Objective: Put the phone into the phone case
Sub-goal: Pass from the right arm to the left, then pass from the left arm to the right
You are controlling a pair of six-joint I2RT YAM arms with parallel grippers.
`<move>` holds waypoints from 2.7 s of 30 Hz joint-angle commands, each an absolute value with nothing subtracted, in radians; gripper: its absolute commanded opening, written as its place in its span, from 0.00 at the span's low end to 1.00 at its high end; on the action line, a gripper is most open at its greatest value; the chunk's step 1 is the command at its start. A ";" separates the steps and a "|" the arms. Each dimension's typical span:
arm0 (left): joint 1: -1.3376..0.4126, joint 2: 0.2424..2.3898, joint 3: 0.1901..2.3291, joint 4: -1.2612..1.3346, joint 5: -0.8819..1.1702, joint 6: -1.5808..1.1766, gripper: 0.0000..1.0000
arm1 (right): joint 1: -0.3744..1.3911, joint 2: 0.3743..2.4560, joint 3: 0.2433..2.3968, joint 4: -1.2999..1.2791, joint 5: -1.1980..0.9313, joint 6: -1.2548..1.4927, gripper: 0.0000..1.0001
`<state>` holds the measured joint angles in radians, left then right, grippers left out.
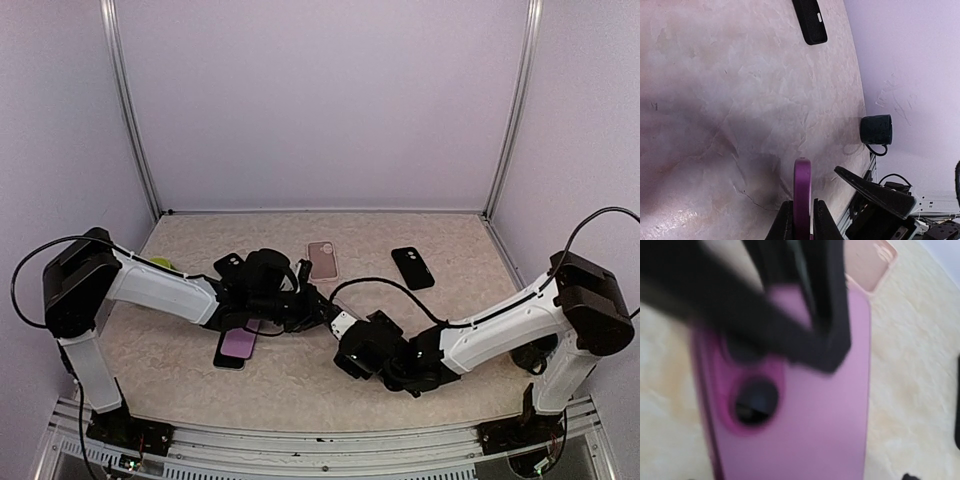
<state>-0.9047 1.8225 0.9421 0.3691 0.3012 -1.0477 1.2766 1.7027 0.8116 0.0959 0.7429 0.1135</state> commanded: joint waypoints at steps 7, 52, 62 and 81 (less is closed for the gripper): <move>-0.892 1.710 0.960 0.375 0.254 -1.165 0.06 | 1.296 1.807 0.876 -0.028 0.948 0.175 0.75; -0.862 1.706 0.910 0.406 0.305 -1.232 0.06 | 1.304 1.792 0.787 0.370 0.983 -0.148 0.34; -0.861 1.702 0.897 0.454 0.326 -1.259 0.07 | 1.302 1.789 0.780 0.393 0.968 -0.187 0.00; -0.841 1.638 0.834 0.555 0.326 -1.209 0.58 | 1.302 1.647 0.755 0.315 0.837 -0.144 0.00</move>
<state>-0.8547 1.6878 0.8562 0.4767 0.3286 -1.2518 1.3010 1.7111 0.7547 0.3340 0.9005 -0.1806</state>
